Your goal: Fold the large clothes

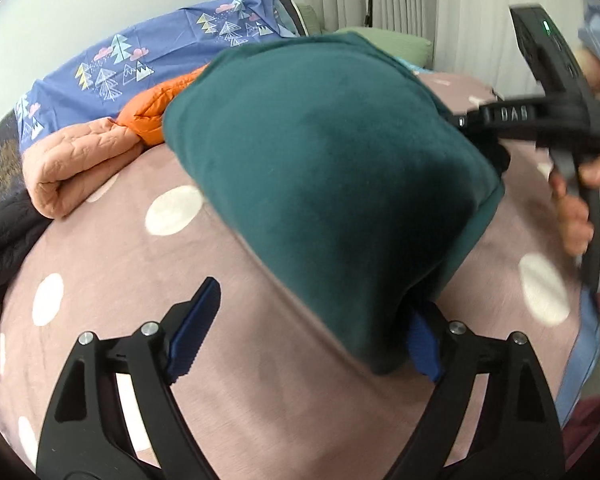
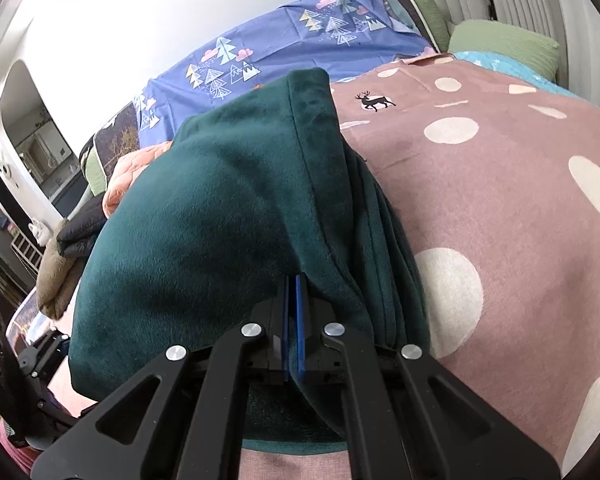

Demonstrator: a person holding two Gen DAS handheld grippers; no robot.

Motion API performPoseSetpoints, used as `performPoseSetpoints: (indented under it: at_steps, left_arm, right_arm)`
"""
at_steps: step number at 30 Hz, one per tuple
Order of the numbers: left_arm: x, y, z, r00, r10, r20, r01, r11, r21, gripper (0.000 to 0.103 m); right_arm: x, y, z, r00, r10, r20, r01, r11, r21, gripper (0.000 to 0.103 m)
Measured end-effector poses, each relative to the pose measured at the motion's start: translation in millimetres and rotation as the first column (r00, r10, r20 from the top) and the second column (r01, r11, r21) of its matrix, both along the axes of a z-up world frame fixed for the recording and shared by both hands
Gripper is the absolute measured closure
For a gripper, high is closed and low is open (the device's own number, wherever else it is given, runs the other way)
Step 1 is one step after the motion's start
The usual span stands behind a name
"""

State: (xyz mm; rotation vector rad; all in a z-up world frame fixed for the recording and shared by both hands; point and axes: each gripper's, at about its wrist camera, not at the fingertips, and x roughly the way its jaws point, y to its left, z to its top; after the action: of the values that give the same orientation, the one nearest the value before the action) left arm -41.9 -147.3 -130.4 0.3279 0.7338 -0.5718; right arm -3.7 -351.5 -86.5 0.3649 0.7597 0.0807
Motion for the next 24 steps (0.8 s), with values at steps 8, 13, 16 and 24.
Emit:
performPoseSetpoints:
  at_steps: [8,13,16,24]
  left_arm:
    - [-19,16,23,0.998,-0.062,-0.025,0.061,0.998,-0.016,0.035]
    - [-4,28,78,0.995,-0.097,-0.016,0.092,0.977,-0.192,0.054]
    - [31,11,101,0.995,-0.086,0.045,0.094,0.97,-0.225,0.059]
    - [116,-59,54,0.992,-0.109,0.057,0.116,0.983,-0.145,0.052]
  right_arm:
    - [0,-6,-1,1.0,0.001,0.002,-0.002,1.0,0.026,0.103]
    - [-2,-5,-1,1.0,-0.006,0.01,0.006,1.0,0.022,0.102]
    - [-3,-4,-1,1.0,-0.008,0.016,0.008,1.0,0.016,0.102]
    - [-4,-2,-2,1.0,0.008,0.008,-0.008,1.0,-0.027,0.102]
